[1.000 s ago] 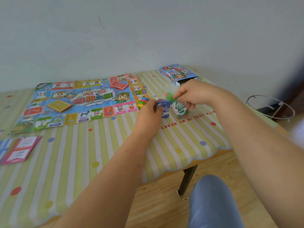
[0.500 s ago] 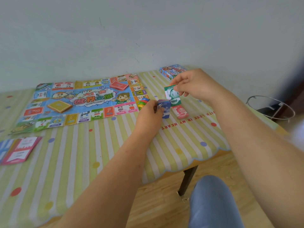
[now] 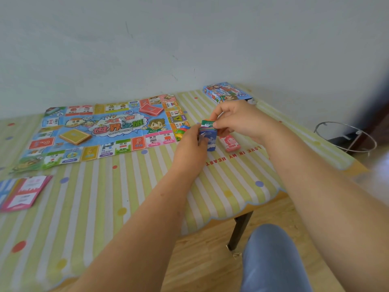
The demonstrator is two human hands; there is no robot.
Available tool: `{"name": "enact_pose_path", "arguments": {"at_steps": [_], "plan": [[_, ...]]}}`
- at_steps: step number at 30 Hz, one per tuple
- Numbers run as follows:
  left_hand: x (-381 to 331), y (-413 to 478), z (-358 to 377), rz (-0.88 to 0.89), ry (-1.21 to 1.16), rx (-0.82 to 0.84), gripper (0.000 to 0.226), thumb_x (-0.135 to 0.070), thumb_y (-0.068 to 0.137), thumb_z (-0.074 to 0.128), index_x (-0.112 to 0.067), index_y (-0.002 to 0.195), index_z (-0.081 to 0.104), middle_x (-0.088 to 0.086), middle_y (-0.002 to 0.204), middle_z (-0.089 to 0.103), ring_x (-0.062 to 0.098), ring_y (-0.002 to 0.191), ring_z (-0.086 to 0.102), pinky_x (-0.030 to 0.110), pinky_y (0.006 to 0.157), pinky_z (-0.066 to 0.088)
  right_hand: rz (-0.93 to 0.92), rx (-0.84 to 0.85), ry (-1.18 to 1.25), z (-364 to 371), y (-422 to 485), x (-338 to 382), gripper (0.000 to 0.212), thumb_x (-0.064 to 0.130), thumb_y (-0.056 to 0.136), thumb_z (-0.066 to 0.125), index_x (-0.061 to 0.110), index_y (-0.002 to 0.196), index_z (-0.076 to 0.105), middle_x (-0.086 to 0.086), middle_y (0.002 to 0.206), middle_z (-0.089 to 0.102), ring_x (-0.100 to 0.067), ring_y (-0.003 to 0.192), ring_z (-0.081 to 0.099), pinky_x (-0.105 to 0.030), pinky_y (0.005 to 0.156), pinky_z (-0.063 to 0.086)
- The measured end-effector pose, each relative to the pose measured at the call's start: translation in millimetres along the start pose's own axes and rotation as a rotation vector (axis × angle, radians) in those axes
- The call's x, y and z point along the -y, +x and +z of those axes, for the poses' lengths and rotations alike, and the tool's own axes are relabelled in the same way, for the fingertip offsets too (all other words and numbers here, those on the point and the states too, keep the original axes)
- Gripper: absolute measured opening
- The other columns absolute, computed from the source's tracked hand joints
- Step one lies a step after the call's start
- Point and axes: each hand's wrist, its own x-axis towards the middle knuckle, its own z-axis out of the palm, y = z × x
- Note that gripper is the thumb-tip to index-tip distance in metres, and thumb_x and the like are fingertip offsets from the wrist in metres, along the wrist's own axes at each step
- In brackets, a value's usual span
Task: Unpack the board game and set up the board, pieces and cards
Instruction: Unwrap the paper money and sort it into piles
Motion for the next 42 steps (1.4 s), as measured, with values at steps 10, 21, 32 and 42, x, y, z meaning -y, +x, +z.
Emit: {"name": "enact_pose_path", "arguments": {"at_steps": [10,21,32,42], "plan": [[-5.1,-3.7,-0.9,0.001,0.037,0.009,0.015,-0.017,0.100,0.039,-0.014,0.109,0.051,-0.002,0.093,0.059,0.015,0.078,0.056,0.028,0.065,0.046,-0.036,0.026,-0.057,-6.6,1.7,0.2,0.018,-0.001,0.089,0.060,0.012,0.094,0.073,-0.014,0.091,0.073,-0.018,0.075,0.070,-0.035,0.080,0.059],[-6.0,-3.8,-1.0,-0.034,0.044,0.017,0.016,-0.016,0.100,0.040,-0.005,0.106,0.050,0.014,0.097,0.061,0.020,0.074,0.051,0.028,0.058,0.038,-0.020,0.036,-0.164,-7.7,2.8,2.0,0.022,0.006,0.087,0.064,0.023,0.092,0.076,0.002,0.082,0.073,-0.010,0.072,0.070,-0.024,0.076,0.056],[-6.5,-3.4,-1.6,-0.040,0.049,0.018,0.018,-0.018,0.100,0.040,-0.005,0.107,0.051,0.012,0.099,0.063,0.029,0.086,0.059,0.039,0.071,0.048,0.091,0.101,-0.703,-21.2,3.5,-16.3,0.026,0.022,0.080,0.075,0.025,0.106,0.075,0.017,0.076,0.061,-0.005,0.073,0.058,-0.023,0.061,0.042],[-4.5,-2.6,-0.7,-0.037,0.049,0.012,0.018,-0.018,0.100,0.040,-0.004,0.105,0.051,0.014,0.099,0.063,0.029,0.083,0.057,0.034,0.064,0.043,0.150,0.208,-0.890,-12.6,9.4,-11.4,0.040,0.033,0.079,0.077,0.028,0.118,0.069,0.009,0.078,0.059,-0.017,0.081,0.058,-0.025,0.058,0.041]]}}
